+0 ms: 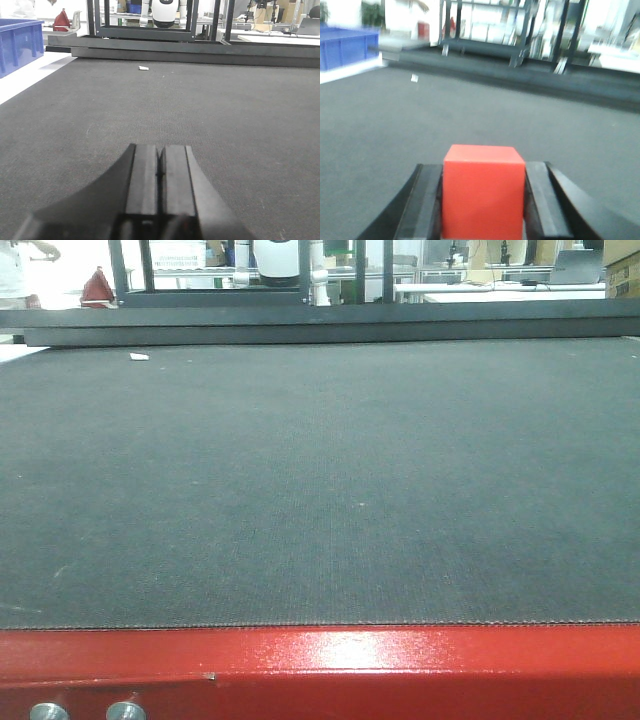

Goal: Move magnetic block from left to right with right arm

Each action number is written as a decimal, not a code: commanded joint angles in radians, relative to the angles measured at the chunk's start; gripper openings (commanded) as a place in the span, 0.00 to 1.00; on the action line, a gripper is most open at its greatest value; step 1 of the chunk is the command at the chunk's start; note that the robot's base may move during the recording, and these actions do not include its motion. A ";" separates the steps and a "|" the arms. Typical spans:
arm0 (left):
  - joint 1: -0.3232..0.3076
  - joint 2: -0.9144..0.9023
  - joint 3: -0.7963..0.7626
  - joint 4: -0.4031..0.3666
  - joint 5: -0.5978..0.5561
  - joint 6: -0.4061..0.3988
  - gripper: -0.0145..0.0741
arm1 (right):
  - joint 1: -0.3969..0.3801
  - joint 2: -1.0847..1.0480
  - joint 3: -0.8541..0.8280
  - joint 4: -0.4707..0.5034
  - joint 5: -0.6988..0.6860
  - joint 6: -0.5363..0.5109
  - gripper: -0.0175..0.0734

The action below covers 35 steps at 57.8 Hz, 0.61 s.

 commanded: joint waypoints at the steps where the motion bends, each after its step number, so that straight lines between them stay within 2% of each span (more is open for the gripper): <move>1: -0.001 -0.013 0.008 -0.005 -0.089 -0.007 0.02 | -0.006 -0.033 -0.021 -0.028 -0.014 -0.010 0.41; 7: -0.001 -0.013 0.008 -0.005 -0.089 -0.007 0.02 | -0.005 -0.018 -0.019 -0.028 0.033 -0.010 0.41; 35: -0.001 -0.013 0.008 -0.005 -0.089 -0.007 0.02 | -0.005 -0.012 -0.019 -0.028 0.017 -0.010 0.41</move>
